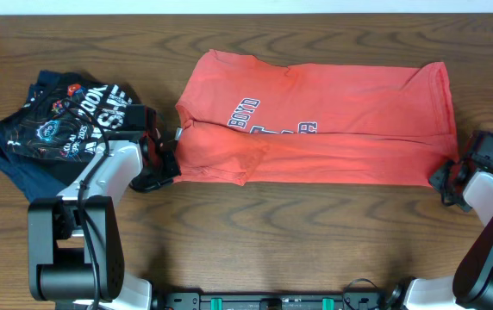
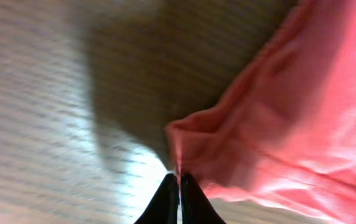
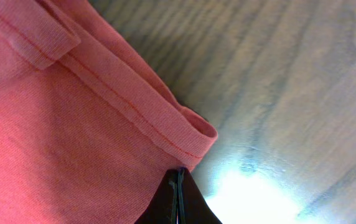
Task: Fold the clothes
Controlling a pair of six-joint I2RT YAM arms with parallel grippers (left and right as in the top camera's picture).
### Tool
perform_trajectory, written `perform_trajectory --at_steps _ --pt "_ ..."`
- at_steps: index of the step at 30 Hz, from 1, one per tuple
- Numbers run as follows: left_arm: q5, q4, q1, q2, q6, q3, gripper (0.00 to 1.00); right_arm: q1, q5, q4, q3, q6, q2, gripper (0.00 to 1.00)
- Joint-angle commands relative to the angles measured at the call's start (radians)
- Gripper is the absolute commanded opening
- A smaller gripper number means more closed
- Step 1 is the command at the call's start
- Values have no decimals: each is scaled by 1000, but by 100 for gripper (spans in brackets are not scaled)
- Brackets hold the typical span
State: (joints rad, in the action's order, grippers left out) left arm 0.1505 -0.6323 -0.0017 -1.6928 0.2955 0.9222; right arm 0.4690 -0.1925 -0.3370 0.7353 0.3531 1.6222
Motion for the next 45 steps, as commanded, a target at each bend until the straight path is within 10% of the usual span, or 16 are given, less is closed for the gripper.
perform_trajectory --at_steps 1,14,18,24,32,36,45 --pt "-64 -16 3 -2 4 -11 6 37 -55 -29 -35 37 16 1" --pt "57 -53 3 25 -28 -11 6 77 -64 -39 -35 62 16 1" --pt "103 -51 3 27 -40 -11 38 77 -63 -39 -35 61 16 1" --pt "103 -48 3 27 -51 -11 50 77 -62 -38 -35 61 16 1" --pt "92 32 3 27 -51 -11 46 77 -62 -39 -35 61 16 1" --pt "92 55 3 26 -51 -15 6 77 -62 -38 -35 61 16 1" --pt "-39 47 3 26 -27 -37 6 77 -55 -37 -35 61 16 1"
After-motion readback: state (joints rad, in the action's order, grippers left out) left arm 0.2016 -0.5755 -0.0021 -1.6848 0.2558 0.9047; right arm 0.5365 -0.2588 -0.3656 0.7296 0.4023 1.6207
